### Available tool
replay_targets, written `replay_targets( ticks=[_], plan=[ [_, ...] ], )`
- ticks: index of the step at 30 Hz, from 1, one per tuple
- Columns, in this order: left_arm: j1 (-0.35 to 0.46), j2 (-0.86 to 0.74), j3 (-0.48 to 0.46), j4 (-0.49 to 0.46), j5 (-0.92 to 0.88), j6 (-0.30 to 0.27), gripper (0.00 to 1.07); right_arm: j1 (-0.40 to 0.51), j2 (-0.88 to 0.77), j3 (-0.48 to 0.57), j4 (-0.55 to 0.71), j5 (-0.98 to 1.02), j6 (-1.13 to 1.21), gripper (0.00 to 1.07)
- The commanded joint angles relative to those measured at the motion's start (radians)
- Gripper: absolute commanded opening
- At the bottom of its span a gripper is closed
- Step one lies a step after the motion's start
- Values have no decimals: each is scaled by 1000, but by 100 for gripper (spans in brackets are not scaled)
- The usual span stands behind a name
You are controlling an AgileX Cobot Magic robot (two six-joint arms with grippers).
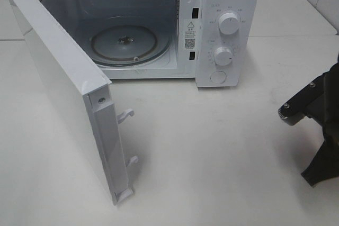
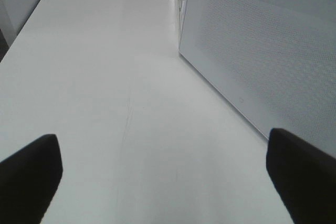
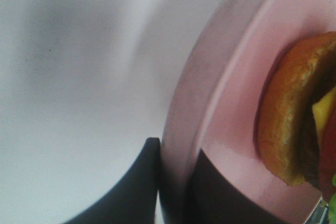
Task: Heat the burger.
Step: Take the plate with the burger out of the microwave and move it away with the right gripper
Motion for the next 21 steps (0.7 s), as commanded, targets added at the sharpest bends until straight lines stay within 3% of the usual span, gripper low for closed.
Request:
replay_targets(
  ticks=[1, 13, 21],
  plan=[
    [4, -22, 1, -3, -6, -4, 98, -28, 65, -8, -60, 11, 46, 0],
    [4, -22, 1, -3, -6, -4, 98, -127, 200, -8, -61, -65, 144, 1],
    [4, -22, 1, -3, -6, -4, 98, -144, 272, -17, -65, -74, 219, 4]
  ],
)
